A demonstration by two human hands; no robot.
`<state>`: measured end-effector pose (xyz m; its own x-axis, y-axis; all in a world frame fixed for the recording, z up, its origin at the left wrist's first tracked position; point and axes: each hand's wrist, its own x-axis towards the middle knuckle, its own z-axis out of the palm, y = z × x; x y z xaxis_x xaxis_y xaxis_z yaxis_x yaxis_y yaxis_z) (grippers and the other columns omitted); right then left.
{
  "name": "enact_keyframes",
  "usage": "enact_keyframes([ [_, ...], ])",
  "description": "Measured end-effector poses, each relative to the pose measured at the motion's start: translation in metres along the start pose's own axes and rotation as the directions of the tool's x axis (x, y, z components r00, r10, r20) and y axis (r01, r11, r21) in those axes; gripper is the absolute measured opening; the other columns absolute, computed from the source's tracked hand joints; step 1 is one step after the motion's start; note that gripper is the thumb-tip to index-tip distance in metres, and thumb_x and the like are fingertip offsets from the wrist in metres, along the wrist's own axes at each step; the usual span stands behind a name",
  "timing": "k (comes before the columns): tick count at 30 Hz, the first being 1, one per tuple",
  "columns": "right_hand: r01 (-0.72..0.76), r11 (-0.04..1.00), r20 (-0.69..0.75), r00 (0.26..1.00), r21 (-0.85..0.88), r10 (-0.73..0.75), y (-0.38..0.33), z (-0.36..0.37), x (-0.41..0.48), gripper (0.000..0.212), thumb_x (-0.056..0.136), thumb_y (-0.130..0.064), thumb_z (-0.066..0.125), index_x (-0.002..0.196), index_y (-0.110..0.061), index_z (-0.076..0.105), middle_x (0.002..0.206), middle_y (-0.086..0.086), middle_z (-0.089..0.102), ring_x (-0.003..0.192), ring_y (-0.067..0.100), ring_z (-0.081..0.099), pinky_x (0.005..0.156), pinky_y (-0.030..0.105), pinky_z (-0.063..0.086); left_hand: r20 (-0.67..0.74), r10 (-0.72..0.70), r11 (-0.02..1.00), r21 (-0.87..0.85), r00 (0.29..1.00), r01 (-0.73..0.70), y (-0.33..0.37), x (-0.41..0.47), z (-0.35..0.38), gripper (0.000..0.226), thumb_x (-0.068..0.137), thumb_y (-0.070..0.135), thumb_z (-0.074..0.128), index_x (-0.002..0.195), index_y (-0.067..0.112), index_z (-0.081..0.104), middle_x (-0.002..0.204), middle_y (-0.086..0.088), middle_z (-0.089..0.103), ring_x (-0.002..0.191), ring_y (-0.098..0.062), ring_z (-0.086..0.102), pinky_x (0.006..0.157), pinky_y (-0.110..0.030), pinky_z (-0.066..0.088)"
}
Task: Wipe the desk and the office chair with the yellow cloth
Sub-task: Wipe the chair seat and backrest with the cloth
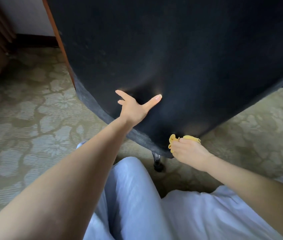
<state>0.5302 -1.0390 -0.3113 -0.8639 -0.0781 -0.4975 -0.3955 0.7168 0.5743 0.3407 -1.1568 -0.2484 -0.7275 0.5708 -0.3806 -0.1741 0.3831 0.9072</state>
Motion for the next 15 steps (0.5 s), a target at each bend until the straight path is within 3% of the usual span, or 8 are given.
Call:
enact_keyframes([
  [2, -0.024, 0.999, -0.041, 0.999, 0.028, 0.025, 0.012, -0.01, -0.013, 0.025, 0.087, 0.003, 0.053, 0.11, 0.001, 0.063, 0.121, 0.021, 0.054, 0.104, 0.034, 0.056, 0.078, 0.042, 0.051, 0.004, -0.007, 1.0, 0.024, 1.0, 0.007, 0.0, -0.002, 0.001, 0.133, 0.073, 0.065, 0.065, 0.141, 0.009, -0.034, 0.159, -0.016, -0.009, 0.147, -0.021, 0.001, 0.115, -0.032, 0.004],
  [4, -0.071, 0.997, -0.146, 0.987, -0.024, 0.066, 0.027, -0.025, -0.025, 0.018, 0.074, -0.008, 0.073, 0.091, -0.01, 0.072, 0.095, 0.007, 0.066, 0.091, 0.023, 0.061, 0.072, 0.033, 0.052, 0.035, 0.005, 1.0, 0.022, 0.999, -0.005, -0.003, -0.004, -0.002, 0.131, 0.075, 0.064, 0.064, 0.141, 0.009, -0.034, 0.16, -0.013, -0.006, 0.147, -0.021, 0.006, 0.116, -0.033, 0.006],
  [7, -0.095, 0.994, -0.25, 0.965, -0.059, 0.078, 0.046, -0.048, -0.029, 0.025, 0.049, -0.009, 0.087, 0.067, -0.015, 0.071, 0.067, -0.002, 0.062, 0.072, 0.018, 0.059, 0.062, 0.027, 0.046, 0.092, 0.026, 1.0, -0.016, 0.995, -0.024, -0.009, -0.007, -0.011, 0.117, 0.082, 0.064, 0.056, 0.144, 0.012, -0.029, 0.161, -0.006, 0.006, 0.146, -0.019, 0.014, 0.118, -0.032, 0.01],
  [10, -0.153, 0.981, -0.45, 0.889, -0.116, 0.085, 0.063, -0.072, -0.02, 0.022, 0.051, -0.002, 0.082, 0.063, -0.013, 0.066, 0.063, -0.001, 0.058, 0.071, 0.02, 0.051, 0.063, 0.028, 0.038, -0.021, 0.041, 0.999, 0.012, 0.999, -0.04, -0.015, -0.007, -0.026, 0.08, 0.094, 0.059, 0.037, 0.153, 0.013, 0.008, 0.155, -0.005, 0.029, 0.142, -0.021, 0.027, 0.113, -0.028, 0.018],
  [11, -0.177, 0.978, -0.51, 0.855, -0.115, 0.095, 0.068, -0.081, -0.014, 0.021, 0.054, -0.001, 0.08, 0.063, -0.013, 0.066, 0.064, 0.0, 0.058, 0.071, 0.02, 0.051, 0.063, 0.028, 0.037, -0.063, 0.031, 1.0, 0.005, 0.998, -0.031, -0.018, -0.007, -0.033, 0.066, 0.097, 0.056, 0.032, 0.146, 0.012, 0.032, 0.145, -0.007, 0.044, 0.135, -0.025, 0.037, 0.111, -0.031, 0.025],
  [12, -0.198, 0.974, -0.559, 0.823, -0.107, 0.106, 0.073, -0.09, -0.006, 0.02, 0.058, 0.0, 0.079, 0.065, -0.013, 0.066, 0.065, 0.0, 0.059, 0.07, 0.02, 0.054, 0.063, 0.028, 0.037, -0.088, 0.023, 1.0, -0.006, 0.996, -0.024, -0.022, -0.006, -0.041, 0.054, 0.099, 0.054, 0.029, 0.123, 0.011, 0.054, 0.123, -0.008, 0.059, 0.12, -0.03, 0.048, 0.104, -0.034, 0.032],
  [14, -0.233, 0.968, -0.65, 0.751, -0.091, 0.12, 0.083, -0.11, 0.014, 0.02, 0.064, 0.004, 0.075, 0.067, -0.014, 0.066, 0.066, 0.0, 0.06, 0.068, 0.02, 0.057, 0.062, 0.028, 0.038, -0.125, 0.007, 1.0, -0.009, 0.992, -0.009, -0.029, -0.007, -0.057, 0.046, 0.101, 0.049, 0.028, 0.082, 0.014, 0.052, 0.085, 0.0, 0.055, 0.094, -0.026, 0.049, 0.088, -0.034, 0.036],
  [15, -0.257, 0.962, -0.69, 0.713, -0.087, 0.128, 0.088, -0.122, 0.026, 0.021, 0.065, 0.006, 0.072, 0.067, -0.013, 0.066, 0.066, 0.0, 0.059, 0.067, 0.02, 0.058, 0.06, 0.028, 0.038, -0.137, -0.001, 1.0, 0.009, 0.991, 0.003, -0.033, -0.006, -0.066, 0.045, 0.102, 0.046, 0.028, 0.082, 0.013, 0.052, 0.086, 0.001, 0.055, 0.095, -0.025, 0.049, 0.086, -0.033, 0.034],
])
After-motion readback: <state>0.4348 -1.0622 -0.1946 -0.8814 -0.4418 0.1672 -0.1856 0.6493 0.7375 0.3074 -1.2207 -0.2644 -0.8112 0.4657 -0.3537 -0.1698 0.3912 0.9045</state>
